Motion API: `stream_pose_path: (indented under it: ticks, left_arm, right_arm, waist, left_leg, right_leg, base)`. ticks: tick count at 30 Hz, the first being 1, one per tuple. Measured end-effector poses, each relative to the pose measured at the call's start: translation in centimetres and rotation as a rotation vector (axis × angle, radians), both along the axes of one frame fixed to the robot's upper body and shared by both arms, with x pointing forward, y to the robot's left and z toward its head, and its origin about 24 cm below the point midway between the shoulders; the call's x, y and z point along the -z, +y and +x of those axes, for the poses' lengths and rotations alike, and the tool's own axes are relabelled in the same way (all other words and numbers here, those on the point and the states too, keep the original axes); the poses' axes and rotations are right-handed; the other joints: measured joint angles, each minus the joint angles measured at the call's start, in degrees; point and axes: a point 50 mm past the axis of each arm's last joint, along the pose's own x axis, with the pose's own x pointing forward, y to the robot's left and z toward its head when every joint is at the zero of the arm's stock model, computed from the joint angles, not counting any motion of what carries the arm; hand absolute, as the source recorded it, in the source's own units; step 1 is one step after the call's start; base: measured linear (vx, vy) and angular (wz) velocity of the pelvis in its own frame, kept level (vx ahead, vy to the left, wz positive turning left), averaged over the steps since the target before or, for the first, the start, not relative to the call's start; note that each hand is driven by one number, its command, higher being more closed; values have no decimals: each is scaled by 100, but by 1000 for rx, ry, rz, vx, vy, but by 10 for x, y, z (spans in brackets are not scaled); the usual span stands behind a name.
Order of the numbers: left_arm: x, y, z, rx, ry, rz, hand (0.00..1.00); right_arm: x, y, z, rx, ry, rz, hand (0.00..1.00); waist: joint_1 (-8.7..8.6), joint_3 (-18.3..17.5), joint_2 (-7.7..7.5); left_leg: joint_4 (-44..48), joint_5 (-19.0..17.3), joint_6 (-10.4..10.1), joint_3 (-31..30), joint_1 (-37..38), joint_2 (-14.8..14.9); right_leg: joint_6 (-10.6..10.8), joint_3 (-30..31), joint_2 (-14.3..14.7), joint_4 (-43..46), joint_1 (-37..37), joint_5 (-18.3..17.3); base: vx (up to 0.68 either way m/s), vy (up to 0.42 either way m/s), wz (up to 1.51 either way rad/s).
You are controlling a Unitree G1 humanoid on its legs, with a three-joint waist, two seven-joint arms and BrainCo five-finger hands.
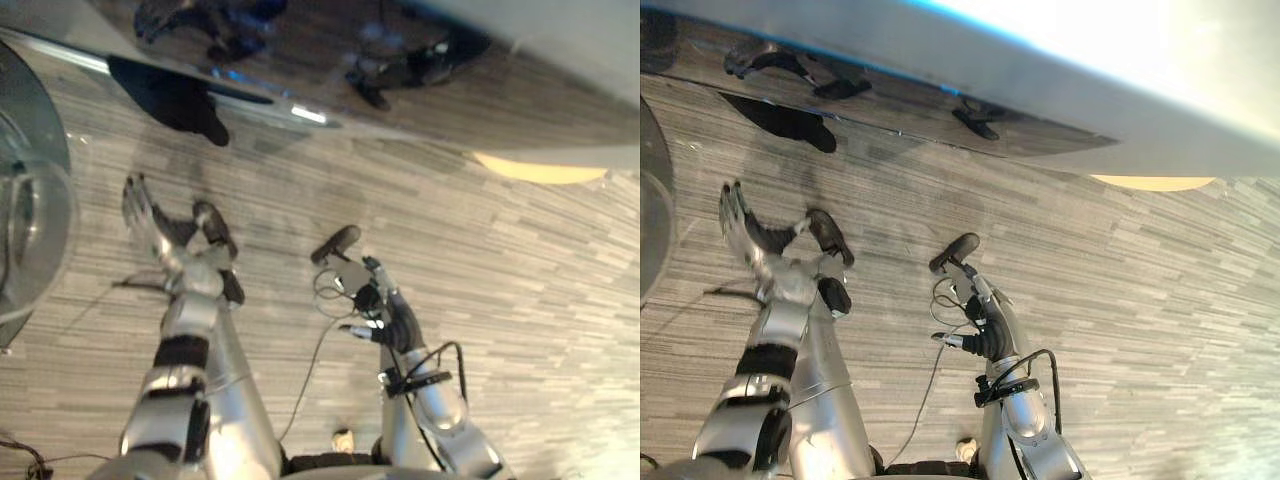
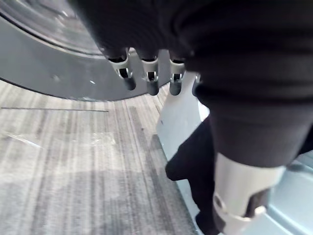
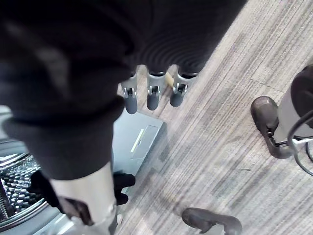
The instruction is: Pick up the laundry basket with both hands and put the clothes into the washing machine.
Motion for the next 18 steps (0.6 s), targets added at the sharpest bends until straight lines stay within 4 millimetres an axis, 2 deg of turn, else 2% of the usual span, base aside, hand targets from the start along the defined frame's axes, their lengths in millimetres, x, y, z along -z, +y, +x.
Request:
stream_pose_path:
  ticks: [2,4,5,7,10,14,18]
  left_arm:
    - [-16,1,10,1,0,36,0]
    - [-41,6,17,-8,-38,85,0]
    - [-44,7,18,-8,-32,93,0]
    - [-70,15,24,-13,-33,144,0]
    - [-95,30,26,-40,-30,178,0]
    - [-106,33,28,-24,-7,210,0]
    - [-130,26,31,32,-67,199,0]
  right_arm:
    - [-8,1,0,-5,-32,16,0]
    - [-23,3,-3,-22,-89,44,0]
    - [-25,4,-4,-27,-100,50,0]
    - [-43,5,-9,-65,-165,96,0]
    - [-55,4,-14,-110,-196,133,0]
    - [-66,5,-20,-157,-224,176,0]
    - [-70,9,-28,-235,-242,193,0]
  waist:
    - [-91,-7,-10]
    - [-172,-39,-60]
    - [-174,-47,-71]
    - [-169,-64,-97]
    - [-233,-64,-97]
    - [-326,-67,-103]
    - [-383,-104,-158]
  left_leg:
    - [235,-53,66,-78,-165,61]
    - [422,-83,71,-142,-389,102]
    - [460,-92,83,-146,-426,122]
    - [692,-179,92,-150,-766,228]
    - [875,-179,97,-193,-1239,325]
    - [969,-175,103,-219,-1499,375]
    - [1029,-177,105,-211,-1726,406]
  right_leg:
    - [-21,47,-79,305,-104,-100]
    - [41,188,-100,536,-315,-238]
    - [46,223,-107,586,-369,-262]
    - [108,340,-141,811,-751,-354]
    - [112,354,-127,934,-1163,-353]
    - [128,397,-119,970,-1430,-311]
    - [166,513,-67,944,-1699,-287]
  base:
    - [3,6,3]
    - [0,0,0]
    - [-40,-21,-20]
    - [-61,-28,-32]
    - [-74,-12,-30]
    - [-32,-16,-17]
    - [-14,-18,-16]
